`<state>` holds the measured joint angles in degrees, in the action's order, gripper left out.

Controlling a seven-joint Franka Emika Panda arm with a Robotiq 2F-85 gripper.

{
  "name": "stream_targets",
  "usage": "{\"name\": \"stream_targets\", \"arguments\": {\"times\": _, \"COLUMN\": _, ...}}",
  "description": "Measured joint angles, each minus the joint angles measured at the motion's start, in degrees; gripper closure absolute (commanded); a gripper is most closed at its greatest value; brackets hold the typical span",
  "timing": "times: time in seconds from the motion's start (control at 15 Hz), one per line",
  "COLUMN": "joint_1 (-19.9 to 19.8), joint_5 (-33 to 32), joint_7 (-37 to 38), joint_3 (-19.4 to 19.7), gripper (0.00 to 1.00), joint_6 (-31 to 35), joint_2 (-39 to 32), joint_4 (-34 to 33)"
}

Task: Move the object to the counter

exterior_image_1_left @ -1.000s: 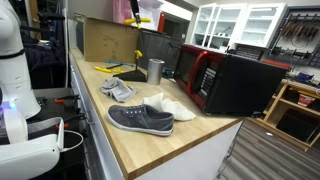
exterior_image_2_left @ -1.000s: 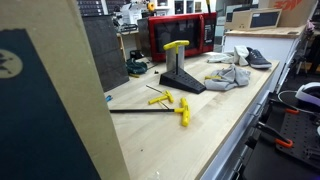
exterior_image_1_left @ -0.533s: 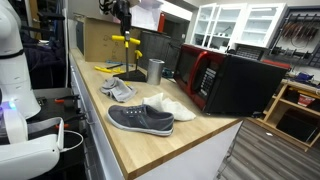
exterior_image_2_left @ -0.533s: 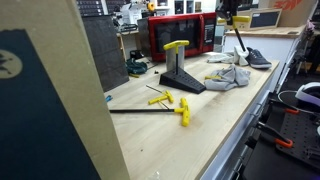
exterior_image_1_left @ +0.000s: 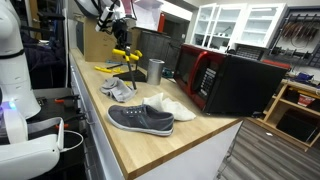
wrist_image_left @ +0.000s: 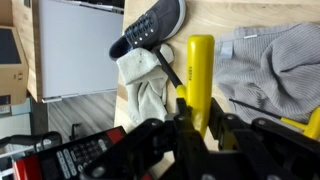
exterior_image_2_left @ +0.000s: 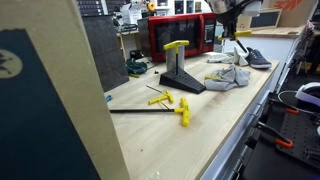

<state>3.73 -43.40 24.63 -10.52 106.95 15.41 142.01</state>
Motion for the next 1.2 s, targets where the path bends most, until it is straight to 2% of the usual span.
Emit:
{"name": "stream_targets", "arguments": {"times": 0.33, "joint_1": 3.24, "joint_5": -8.14, "joint_7": -0.04, "joint_3": -1.2, "gripper": 0.94, "joint_6": 3.36, "joint_2": -6.56, "joint_4": 0.02}}
{"name": "stream_targets", "arguments": {"times": 0.67, "joint_1": 6.43, "joint_5": -9.02, "joint_7": -0.04, "joint_3": -1.74, "gripper": 0.94, "joint_6": 4.22, "joint_2": -9.75, "joint_4": 1.16}}
{"name": "stream_targets", "arguments": {"times": 0.87, "joint_1": 6.92, "joint_5": -8.74, "joint_7": -0.27, "joint_3": -1.74, "gripper": 0.94, "joint_6": 4.22, "joint_2": -9.74, "joint_4": 3.38}}
{"name": "stream_targets", "arguments": {"times": 0.93, "joint_1": 6.92, "joint_5": -8.62, "joint_7": -1.0, "joint_3": -1.7, "gripper": 0.51, "joint_6": 4.22, "joint_2": -9.73, "joint_4": 4.1}}
{"name": "stream_targets", "arguments": {"times": 1.0, "joint_1": 6.92, "joint_5": -8.56, "joint_7": -1.94, "joint_3": -1.64, "gripper": 0.5, "joint_6": 4.22, "joint_2": -9.73, "joint_4": 4.8}}
{"name": "stream_targets", "arguments": {"times": 1.07, "joint_1": 6.9, "joint_5": -8.56, "joint_7": -2.85, "joint_3": -1.55, "gripper": 0.45, "joint_6": 4.22, "joint_2": -9.71, "joint_4": 5.39}}
{"name": "stream_targets", "arguments": {"times": 1.2, "joint_1": 6.84, "joint_5": -8.55, "joint_7": -3.9, "joint_3": -1.38, "gripper": 0.3, "joint_6": 4.22, "joint_2": -9.55, "joint_4": 6.07}}
